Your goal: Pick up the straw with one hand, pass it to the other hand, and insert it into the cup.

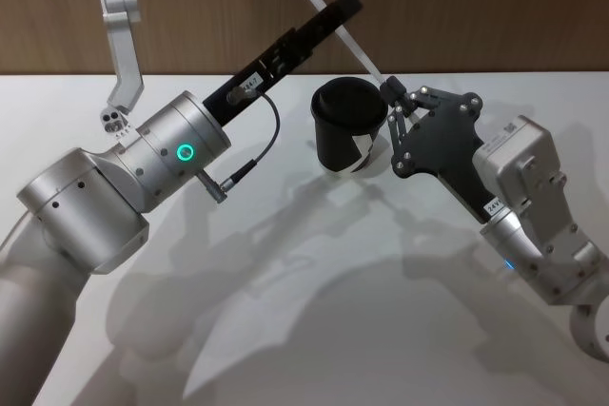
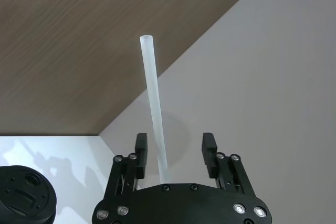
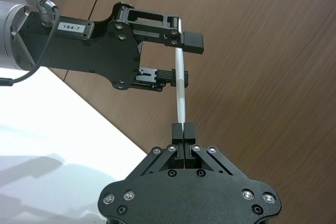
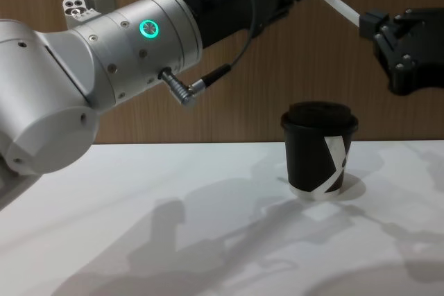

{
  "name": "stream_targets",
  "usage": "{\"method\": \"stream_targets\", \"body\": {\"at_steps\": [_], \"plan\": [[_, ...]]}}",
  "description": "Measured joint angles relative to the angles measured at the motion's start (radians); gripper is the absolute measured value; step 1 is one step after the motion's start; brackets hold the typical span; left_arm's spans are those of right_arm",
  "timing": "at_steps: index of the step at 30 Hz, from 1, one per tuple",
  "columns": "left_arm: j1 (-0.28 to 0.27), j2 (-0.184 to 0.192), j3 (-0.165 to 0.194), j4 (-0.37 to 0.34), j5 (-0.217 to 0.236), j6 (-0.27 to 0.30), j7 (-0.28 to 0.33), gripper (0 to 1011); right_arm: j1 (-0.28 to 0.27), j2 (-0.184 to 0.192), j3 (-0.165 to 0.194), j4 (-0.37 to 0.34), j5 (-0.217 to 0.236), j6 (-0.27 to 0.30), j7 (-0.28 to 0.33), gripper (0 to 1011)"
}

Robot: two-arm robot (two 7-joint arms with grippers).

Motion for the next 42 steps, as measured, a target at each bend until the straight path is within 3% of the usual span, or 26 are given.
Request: {"method": "stream_targets", "body": {"at_steps": [15, 21, 42], "plan": [[-0.001, -0.001, 0.002, 0.002, 0.001, -0.003, 0.003, 182, 0.000, 0.000, 0.000, 0.000, 0.000, 0.000, 0.000, 10], [-0.001, -0.001, 0.002, 0.002, 0.001, -0.003, 0.003, 37, 0.000, 0.000, 0.000, 0.000, 0.000, 0.000, 0.000, 10], [-0.001, -0.001, 0.002, 0.001, 0.001, -0.003, 0.003, 8, 0.000, 0.000, 0.000, 0.000, 0.000, 0.000, 0.000, 14]]}}
